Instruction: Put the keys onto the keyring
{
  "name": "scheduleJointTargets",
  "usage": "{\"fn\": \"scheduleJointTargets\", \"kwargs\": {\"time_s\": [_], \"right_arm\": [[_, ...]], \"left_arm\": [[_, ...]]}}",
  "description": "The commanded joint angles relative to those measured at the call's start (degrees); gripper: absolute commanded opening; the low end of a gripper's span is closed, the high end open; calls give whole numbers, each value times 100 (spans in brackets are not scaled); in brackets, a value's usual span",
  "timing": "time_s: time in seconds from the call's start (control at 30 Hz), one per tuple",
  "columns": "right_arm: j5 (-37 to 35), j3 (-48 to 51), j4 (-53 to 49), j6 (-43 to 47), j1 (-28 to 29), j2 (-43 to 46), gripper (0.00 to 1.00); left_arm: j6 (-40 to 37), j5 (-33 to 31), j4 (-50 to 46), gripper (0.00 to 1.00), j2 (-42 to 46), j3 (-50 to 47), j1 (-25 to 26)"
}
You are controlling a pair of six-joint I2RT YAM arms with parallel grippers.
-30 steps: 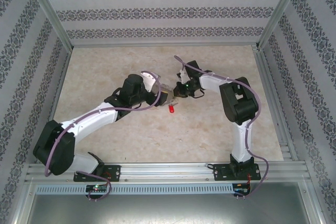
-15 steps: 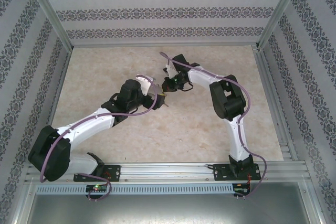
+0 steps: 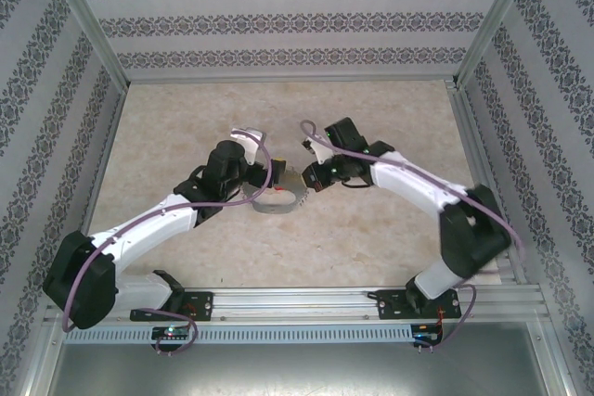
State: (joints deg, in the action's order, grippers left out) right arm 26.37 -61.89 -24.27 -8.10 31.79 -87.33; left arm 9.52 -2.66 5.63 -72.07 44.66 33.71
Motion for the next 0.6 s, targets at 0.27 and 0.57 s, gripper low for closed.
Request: {"fn": "scheduleJointTargets", "kwargs": {"time_s": [0.27,0.57], "right_arm": [[-316,756,-274,187,-209,963,0],[442,661,610,-17,-626,188,0]], "left_arm": [[-14,-298,-231,100,191,139,118],[-100,-356,-305,100,124,144,139]]}}
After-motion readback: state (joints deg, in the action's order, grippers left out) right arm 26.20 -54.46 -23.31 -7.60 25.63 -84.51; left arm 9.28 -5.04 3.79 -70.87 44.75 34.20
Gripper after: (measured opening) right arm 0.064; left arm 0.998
